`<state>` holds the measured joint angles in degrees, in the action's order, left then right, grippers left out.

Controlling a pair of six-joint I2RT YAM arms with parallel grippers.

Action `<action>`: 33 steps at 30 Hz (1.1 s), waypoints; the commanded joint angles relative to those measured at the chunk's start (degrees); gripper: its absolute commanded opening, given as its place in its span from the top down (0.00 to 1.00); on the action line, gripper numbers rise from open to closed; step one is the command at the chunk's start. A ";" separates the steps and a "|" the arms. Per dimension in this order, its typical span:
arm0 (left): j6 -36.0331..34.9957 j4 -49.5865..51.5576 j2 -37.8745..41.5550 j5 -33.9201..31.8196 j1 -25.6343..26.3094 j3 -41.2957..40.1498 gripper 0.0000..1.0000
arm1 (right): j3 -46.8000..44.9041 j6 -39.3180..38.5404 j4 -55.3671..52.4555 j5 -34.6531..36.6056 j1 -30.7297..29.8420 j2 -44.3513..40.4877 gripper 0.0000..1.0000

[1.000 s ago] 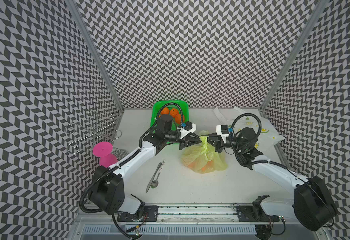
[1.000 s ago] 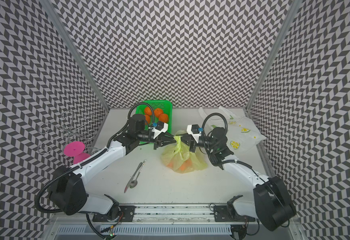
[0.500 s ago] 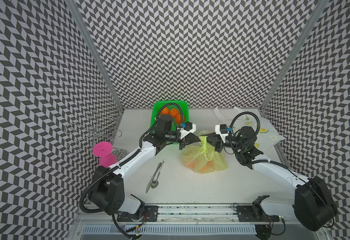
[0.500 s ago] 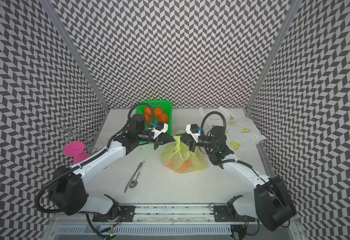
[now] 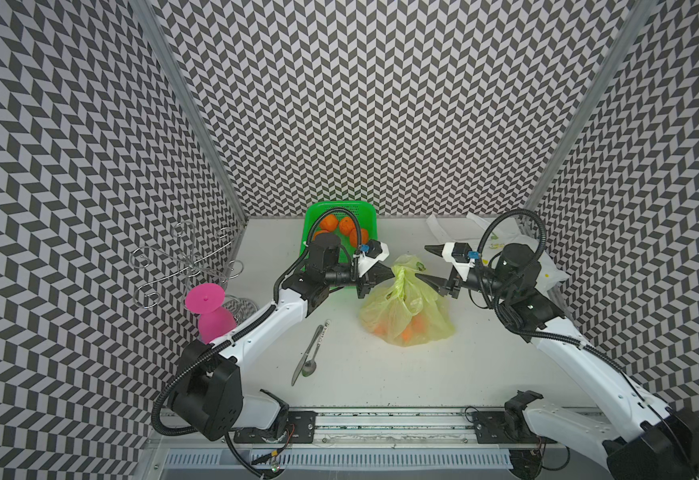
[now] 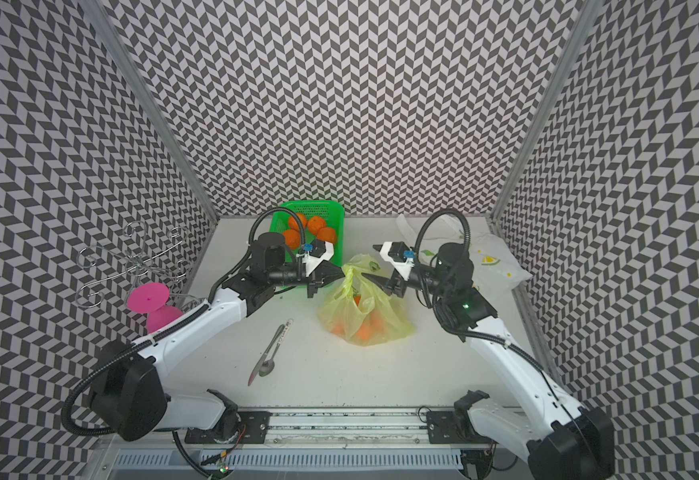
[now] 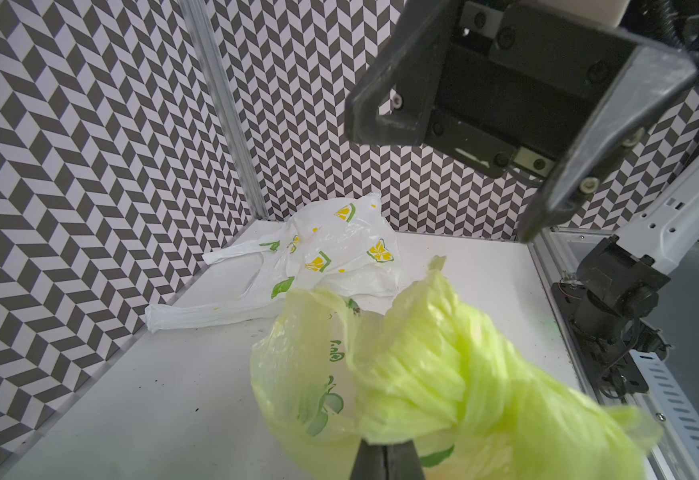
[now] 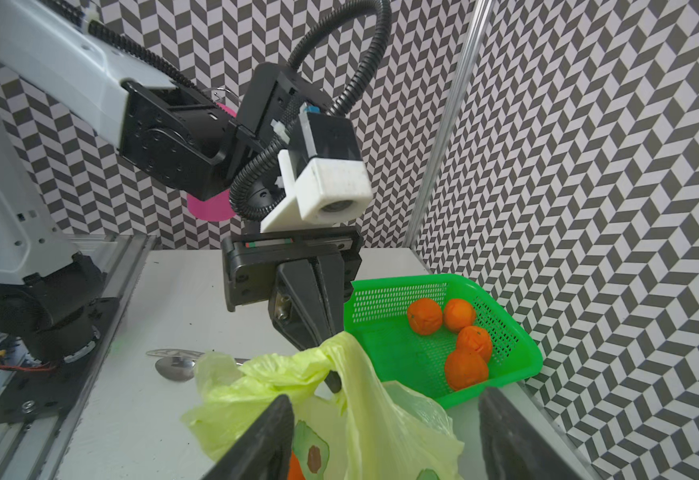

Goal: Place the oranges into plastic bags & tie knots
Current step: Tie the plastic bag at the center of the board.

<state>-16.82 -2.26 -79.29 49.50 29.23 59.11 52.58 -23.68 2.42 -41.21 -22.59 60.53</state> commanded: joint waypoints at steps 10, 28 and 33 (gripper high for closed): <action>5.83 -3.60 1.95 -1.59 -0.04 -0.99 1.00 | -1.29 -12.55 -21.77 2.05 -6.79 -9.69 0.28; 6.98 -4.77 0.89 -1.33 1.04 -0.75 1.00 | -5.20 -0.78 -1.91 10.66 -15.77 0.78 0.29; 7.04 -4.77 0.82 -1.33 1.17 -0.60 1.00 | -4.79 4.53 1.04 14.17 -16.17 2.25 0.31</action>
<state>-10.39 -5.48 -78.63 48.05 30.00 58.65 47.66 -23.44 -2.72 -30.00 -38.30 62.41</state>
